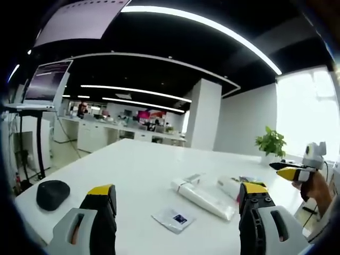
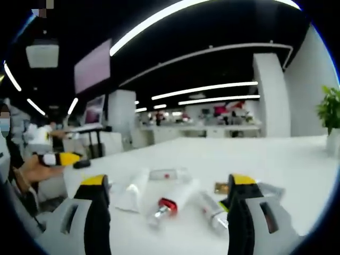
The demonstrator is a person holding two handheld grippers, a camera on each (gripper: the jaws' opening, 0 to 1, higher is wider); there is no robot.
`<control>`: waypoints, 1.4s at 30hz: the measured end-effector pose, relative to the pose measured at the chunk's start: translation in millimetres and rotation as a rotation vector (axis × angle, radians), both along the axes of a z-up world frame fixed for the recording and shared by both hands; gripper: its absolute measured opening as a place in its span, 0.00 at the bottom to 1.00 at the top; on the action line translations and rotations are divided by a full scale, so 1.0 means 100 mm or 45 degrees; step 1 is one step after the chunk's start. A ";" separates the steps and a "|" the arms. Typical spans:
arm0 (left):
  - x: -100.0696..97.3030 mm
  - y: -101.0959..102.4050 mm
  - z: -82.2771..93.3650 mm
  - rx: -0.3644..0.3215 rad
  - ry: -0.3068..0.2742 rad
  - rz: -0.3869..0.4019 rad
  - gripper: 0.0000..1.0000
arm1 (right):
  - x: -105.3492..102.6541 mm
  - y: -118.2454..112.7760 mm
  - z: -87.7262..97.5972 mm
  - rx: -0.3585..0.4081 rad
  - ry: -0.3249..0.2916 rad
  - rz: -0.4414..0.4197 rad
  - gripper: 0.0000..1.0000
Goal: Arrange the skincare products in the storage area until every visible bottle or jar stands upright without overlapping.
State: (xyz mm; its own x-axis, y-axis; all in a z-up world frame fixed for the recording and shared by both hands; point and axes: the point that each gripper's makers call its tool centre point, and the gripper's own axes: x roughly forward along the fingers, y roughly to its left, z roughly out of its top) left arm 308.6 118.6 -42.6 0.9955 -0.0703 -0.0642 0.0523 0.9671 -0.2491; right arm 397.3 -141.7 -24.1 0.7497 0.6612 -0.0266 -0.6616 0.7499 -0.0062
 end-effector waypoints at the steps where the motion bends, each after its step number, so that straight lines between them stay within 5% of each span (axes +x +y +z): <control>1: 0.00 0.00 0.00 -0.002 0.000 -0.001 0.99 | 0.01 0.04 -0.05 -0.019 0.000 -0.002 0.90; 5: 0.00 0.00 -0.02 -0.007 0.003 0.000 0.99 | 0.04 0.12 -0.20 -0.117 0.014 -0.009 0.96; 9: 0.00 0.00 -0.03 -0.009 0.009 0.003 0.99 | 0.06 0.16 -0.27 -0.117 0.027 -0.026 0.89; 12: -0.01 0.00 -0.04 -0.010 0.012 0.004 0.99 | 0.05 0.24 -0.16 0.120 0.084 -0.008 0.86; 15: -0.01 0.00 -0.04 -0.014 0.013 0.002 0.98 | 0.02 0.28 -0.12 0.258 0.136 0.051 0.72; 17: -0.01 0.00 -0.04 -0.013 0.013 0.000 0.98 | 0.06 0.27 -0.19 0.208 0.154 0.039 0.65; 21: 0.00 -0.01 -0.05 -0.016 0.014 -0.002 0.98 | 0.12 0.29 -0.41 0.048 0.166 -0.017 0.71; 26: 0.00 -0.01 -0.06 -0.016 0.018 -0.002 0.98 | 0.09 0.37 -0.61 -0.060 0.220 -0.004 0.62; 42: -0.01 0.00 -0.08 -0.009 0.032 -0.003 0.98 | 0.17 0.47 -0.91 -0.236 0.308 -0.058 0.57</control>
State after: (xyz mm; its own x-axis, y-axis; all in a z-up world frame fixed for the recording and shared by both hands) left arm 307.8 118.7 -50.7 0.9933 -0.0735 -0.0889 0.0484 0.9651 -0.2574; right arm 414.0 -94.7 -114.8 0.7359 0.5941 -0.3247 -0.6260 0.7798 0.0080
